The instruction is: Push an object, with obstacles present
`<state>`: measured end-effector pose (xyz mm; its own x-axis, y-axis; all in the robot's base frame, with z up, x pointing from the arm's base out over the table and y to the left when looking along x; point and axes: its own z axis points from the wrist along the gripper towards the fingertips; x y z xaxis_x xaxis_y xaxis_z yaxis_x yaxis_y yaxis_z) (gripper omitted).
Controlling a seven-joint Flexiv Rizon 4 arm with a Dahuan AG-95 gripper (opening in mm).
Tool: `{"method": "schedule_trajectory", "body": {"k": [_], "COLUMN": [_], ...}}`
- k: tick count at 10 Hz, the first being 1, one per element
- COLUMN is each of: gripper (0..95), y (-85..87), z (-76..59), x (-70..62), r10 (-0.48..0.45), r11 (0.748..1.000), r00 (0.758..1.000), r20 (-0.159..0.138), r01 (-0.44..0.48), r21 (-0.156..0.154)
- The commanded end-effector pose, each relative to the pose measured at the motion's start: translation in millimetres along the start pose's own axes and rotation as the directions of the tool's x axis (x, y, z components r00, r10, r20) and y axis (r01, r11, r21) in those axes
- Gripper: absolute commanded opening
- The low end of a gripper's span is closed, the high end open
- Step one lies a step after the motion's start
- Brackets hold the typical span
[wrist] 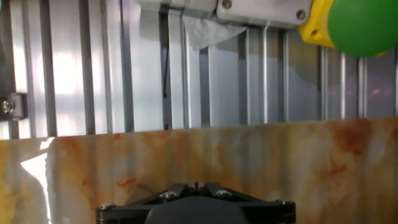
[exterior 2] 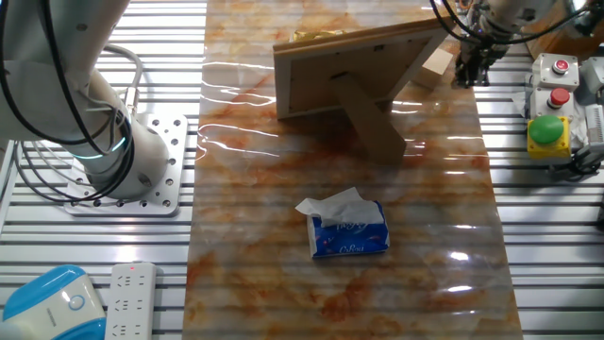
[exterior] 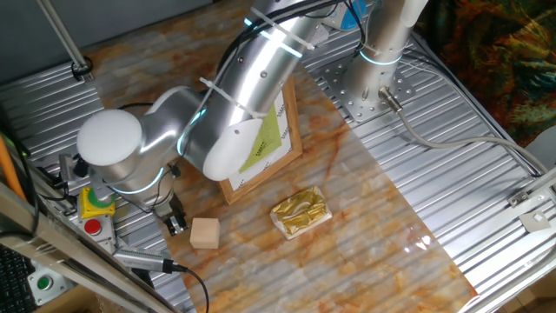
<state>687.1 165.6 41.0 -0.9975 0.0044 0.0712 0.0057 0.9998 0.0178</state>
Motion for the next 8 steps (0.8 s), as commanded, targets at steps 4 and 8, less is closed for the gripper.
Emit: {"method": "schedule_trajectory", "body": {"k": [4,8], "gripper": [0.0,0.0], "y": [-8.9,-9.9], "z": [-9.8,-21.7], "x": [-4.3,-5.0], "r10": [-0.039,-0.036], "r11": [0.999,0.999], "r00": [0.999,0.999], "r20": [-0.015,-0.037], "r01": [0.039,0.036], "r21": [0.011,0.009]}}
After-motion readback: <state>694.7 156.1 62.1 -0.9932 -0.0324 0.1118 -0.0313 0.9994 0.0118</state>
